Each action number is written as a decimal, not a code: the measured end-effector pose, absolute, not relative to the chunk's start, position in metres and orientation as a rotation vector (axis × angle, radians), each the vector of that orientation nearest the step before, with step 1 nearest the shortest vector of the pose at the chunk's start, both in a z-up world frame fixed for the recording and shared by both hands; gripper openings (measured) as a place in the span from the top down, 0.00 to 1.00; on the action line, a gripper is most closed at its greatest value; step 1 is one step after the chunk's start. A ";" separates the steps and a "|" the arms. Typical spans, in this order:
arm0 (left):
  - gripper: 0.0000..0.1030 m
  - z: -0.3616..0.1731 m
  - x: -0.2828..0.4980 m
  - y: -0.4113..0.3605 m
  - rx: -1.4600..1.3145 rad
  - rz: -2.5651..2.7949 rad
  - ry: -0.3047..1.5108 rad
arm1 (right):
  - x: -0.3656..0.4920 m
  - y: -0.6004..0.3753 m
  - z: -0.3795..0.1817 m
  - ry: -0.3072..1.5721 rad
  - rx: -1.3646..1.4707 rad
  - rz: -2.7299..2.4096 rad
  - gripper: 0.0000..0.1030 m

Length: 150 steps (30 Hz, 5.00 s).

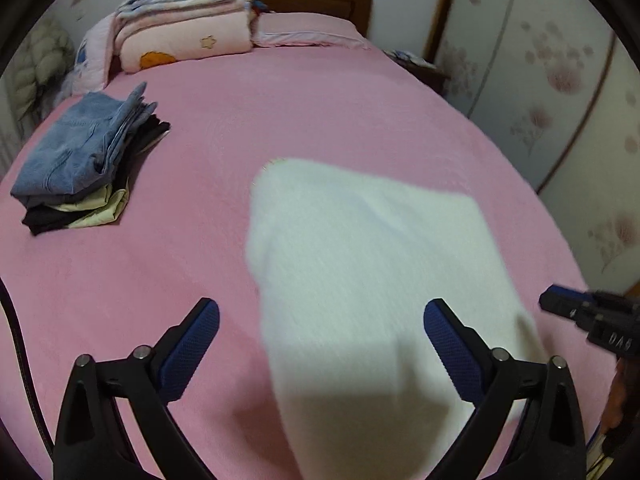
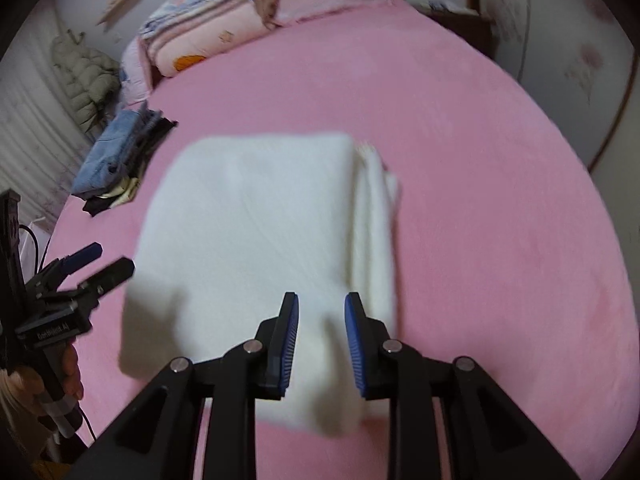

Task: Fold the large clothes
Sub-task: 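Move both tools down to the edges of the folded white cardigan, then close the left tool on the cardigan while the right tool grasps it too, then lift the folded cardigan with both tools and carry it toward the clothes stack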

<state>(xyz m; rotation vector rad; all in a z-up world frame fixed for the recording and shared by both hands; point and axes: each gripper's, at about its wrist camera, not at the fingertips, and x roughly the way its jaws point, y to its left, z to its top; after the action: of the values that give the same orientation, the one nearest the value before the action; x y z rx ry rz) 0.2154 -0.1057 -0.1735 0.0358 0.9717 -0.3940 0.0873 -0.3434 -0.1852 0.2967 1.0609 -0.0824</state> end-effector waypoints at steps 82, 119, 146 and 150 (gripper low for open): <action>0.04 -0.235 0.226 -0.080 -0.329 -0.436 1.330 | 0.095 -0.385 -0.226 1.145 0.473 0.038 0.00; 0.37 -0.249 0.201 -0.157 -0.250 -0.423 1.406 | 0.126 -0.382 -0.258 1.256 0.622 0.232 0.59; 0.37 -0.063 0.243 0.122 -0.270 -0.479 1.260 | 0.144 -0.126 -0.067 1.144 0.530 0.380 0.60; 0.37 -0.063 0.316 0.181 -0.204 -0.481 1.243 | 0.212 -0.060 -0.083 1.115 0.565 0.364 0.60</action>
<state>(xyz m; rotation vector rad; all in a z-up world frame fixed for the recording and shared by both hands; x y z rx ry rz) 0.3163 0.1813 -0.0626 -0.2039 1.2428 -0.4806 0.2119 -0.0605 -0.0829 0.5654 1.1150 0.3641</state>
